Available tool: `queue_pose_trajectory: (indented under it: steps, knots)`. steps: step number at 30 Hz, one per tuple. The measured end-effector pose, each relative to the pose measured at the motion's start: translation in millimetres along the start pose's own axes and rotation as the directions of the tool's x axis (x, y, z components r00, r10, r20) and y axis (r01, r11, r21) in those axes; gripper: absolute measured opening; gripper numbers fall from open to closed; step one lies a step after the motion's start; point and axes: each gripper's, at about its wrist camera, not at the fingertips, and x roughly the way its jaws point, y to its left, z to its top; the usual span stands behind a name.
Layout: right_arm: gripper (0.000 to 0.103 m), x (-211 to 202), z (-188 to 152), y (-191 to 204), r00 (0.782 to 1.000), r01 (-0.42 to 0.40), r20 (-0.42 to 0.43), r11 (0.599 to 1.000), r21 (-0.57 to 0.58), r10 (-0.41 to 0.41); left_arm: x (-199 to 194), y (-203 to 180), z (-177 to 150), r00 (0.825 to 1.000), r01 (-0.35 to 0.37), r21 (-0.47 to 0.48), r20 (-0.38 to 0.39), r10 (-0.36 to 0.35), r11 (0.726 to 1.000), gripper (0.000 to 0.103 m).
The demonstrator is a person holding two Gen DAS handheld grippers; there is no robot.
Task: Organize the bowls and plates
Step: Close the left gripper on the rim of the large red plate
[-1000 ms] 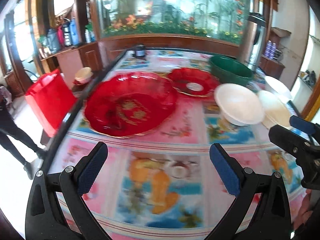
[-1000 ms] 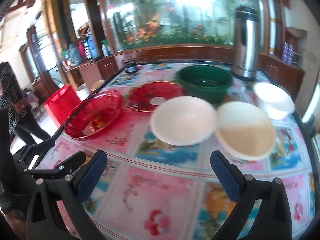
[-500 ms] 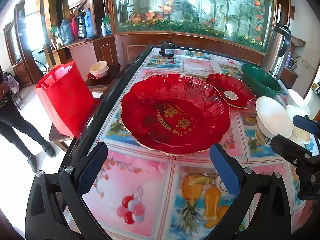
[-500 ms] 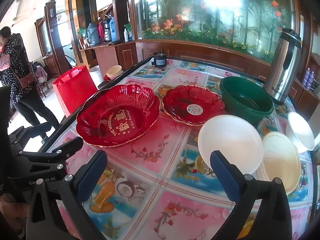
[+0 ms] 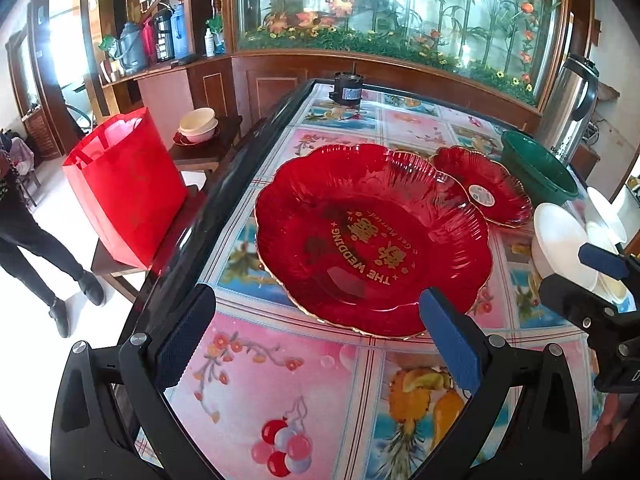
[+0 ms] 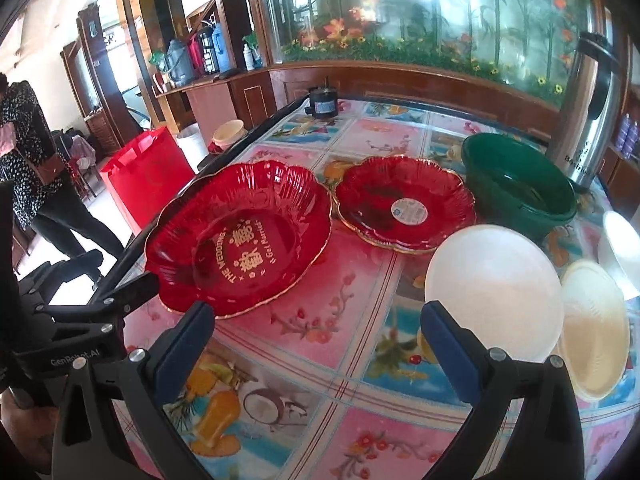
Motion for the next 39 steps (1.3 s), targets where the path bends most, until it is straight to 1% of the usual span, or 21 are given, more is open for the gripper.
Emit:
queue_pose_trajectory:
  steps: [3, 5, 8, 12, 16, 19, 21, 23, 24, 29, 31, 33, 34, 35, 37, 38, 39]
  knots:
    - [0.103, -2.3, 2.8, 3.6, 1.0, 0.015, 0.028, 1.0, -0.009, -0.015, 1.4, 1.3, 1.2, 1.0, -0.009, 0.002, 0.006, 0.009, 1.0, 0.103]
    - [0.103, 0.9, 5.0, 4.5, 1.0, 0.016, 0.015, 1.0, -0.01, -0.016, 3.2, 2.3, 2.6, 1.0, -0.012, 0.0, 0.006, 0.012, 1.0, 0.103]
    - [0.102, 5.0, 7.3, 3.4, 1.0, -0.023, 0.006, 1.0, 0.004, 0.023, 5.6, 3.0, 4.2, 1.0, -0.01, 0.001, 0.004, 0.01, 1.0, 0.103]
    - [0.102, 7.2, 9.0, 2.3, 0.999, -0.035, 0.011, 0.999, 0.006, 0.035, 10.3, 5.2, 5.7, 1.0, 0.001, -0.011, -0.006, -0.001, 1.0, 0.103]
    - [0.102, 10.7, 9.1, 6.5, 1.0, -0.013, 0.018, 1.0, -0.024, 0.014, 14.6, 7.6, 8.5, 1.0, 0.017, -0.011, -0.016, -0.018, 1.0, 0.103]
    - [0.102, 16.4, 11.0, 8.9, 1.0, 0.022, 0.015, 0.998, -0.052, -0.021, 21.1, 13.5, 14.4, 0.999, 0.036, -0.029, -0.033, -0.037, 0.999, 0.103]
    - [0.092, 21.8, 14.3, 8.4, 0.999, 0.036, 0.001, 0.998, -0.059, -0.036, 25.1, 17.2, 18.3, 0.998, 0.038, -0.035, -0.039, -0.039, 0.999, 0.102]
    - [0.07, 28.2, 17.8, 5.6, 0.999, 0.042, -0.025, 0.998, -0.046, -0.043, 28.0, 21.0, 23.0, 1.0, -0.003, -0.028, -0.031, 0.002, 1.0, 0.098]
    - [0.066, 30.4, 19.0, 3.5, 0.999, 0.04, -0.028, 0.999, -0.035, -0.041, 29.3, 23.1, 24.6, 0.999, -0.011, -0.023, -0.031, 0.011, 1.0, 0.097]
    - [0.065, 48.0, 22.1, -2.2, 0.996, 0.02, -0.088, 1.0, -0.008, -0.021, 38.3, 27.6, 33.4, 0.998, -0.025, -0.001, -0.055, 0.025, 1.0, 0.096]
    - [0.065, 55.2, 24.8, -5.1, 0.994, -0.001, -0.11, 1.0, 0.012, 0.003, 45.5, 28.2, 37.3, 0.996, -0.041, 0.013, -0.074, 0.042, 0.999, 0.096]
    - [0.065, 60.0, 26.7, -6.9, 0.993, -0.001, -0.119, 1.0, 0.022, 0.004, 54.1, 30.6, 40.6, 0.994, -0.041, 0.01, -0.097, 0.042, 0.999, 0.096]
    - [0.063, 62.5, 28.6, -7.7, 0.992, -0.006, -0.124, 1.0, 0.026, 0.009, 60.4, 32.3, 42.0, 0.992, -0.045, 0.007, -0.121, 0.046, 0.999, 0.096]
    - [0.054, 65.2, 30.8, -8.3, 0.992, -0.013, -0.129, 0.999, 0.031, 0.017, 64.6, 33.1, 43.2, 0.99, -0.042, 0.008, -0.134, 0.043, 0.999, 0.096]
    - [0.042, 70.1, 33.5, -9.8, 0.989, -0.026, -0.144, 0.999, 0.042, 0.032, 70.2, 31.5, 46.4, 0.988, -0.044, 0.03, -0.147, 0.048, 0.999, 0.096]
    - [0.042, 73.4, 34.7, -11.1, 0.987, -0.038, -0.154, 0.998, 0.051, 0.046, 75.1, 30.4, 47.8, 0.985, -0.06, 0.048, -0.157, 0.067, 0.997, 0.096]
    - [0.042, 77.3, 35.6, -11.3, 0.984, -0.044, -0.171, 0.998, 0.051, 0.052, 78.9, 30.1, 48.7, 0.984, -0.067, 0.055, -0.163, 0.076, 0.996, 0.094]
